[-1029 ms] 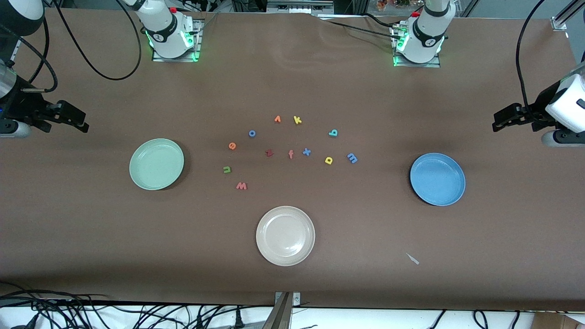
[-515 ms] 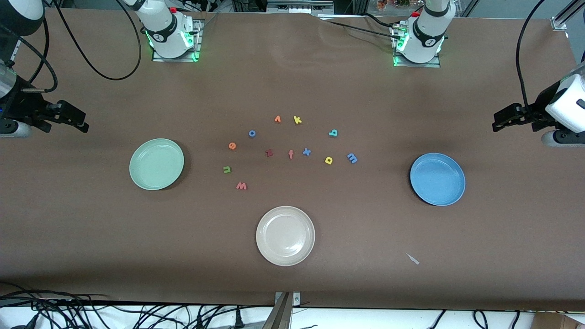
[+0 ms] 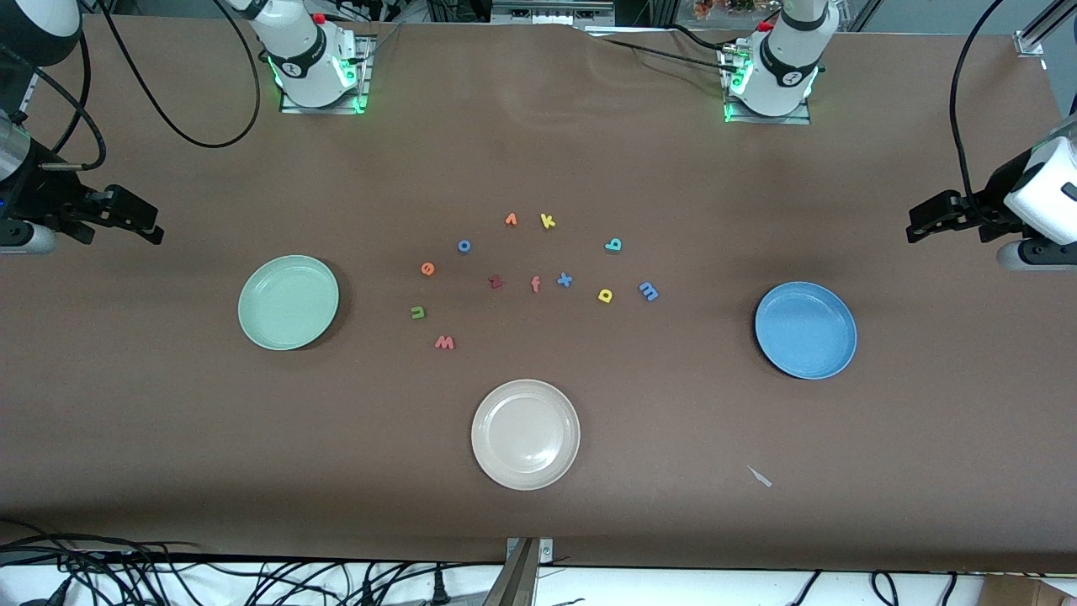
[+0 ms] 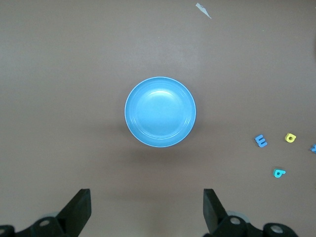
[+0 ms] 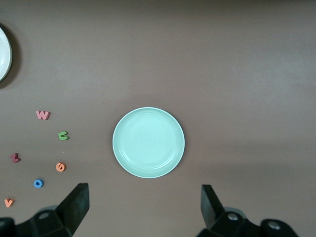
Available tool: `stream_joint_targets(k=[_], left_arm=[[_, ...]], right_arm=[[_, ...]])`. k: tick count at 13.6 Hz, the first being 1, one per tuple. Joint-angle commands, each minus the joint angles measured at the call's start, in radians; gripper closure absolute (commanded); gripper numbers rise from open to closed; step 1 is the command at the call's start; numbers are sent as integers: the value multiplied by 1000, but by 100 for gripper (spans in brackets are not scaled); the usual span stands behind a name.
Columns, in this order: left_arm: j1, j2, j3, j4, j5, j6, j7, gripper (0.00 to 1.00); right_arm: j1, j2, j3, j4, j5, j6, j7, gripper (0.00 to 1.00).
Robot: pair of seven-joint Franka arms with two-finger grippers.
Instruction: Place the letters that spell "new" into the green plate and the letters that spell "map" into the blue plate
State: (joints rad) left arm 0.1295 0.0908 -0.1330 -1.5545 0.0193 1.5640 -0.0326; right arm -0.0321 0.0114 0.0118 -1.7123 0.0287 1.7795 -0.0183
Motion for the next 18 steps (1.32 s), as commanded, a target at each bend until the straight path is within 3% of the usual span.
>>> stream_joint_targets(k=[1, 18], left_arm=[[5, -2, 3, 1, -16, 4, 13, 0], [39, -2, 3, 1, -29, 25, 26, 0]], right_arm=[[0, -5, 2, -6, -12, 6, 1, 0], [0, -7, 3, -9, -12, 6, 3, 0]])
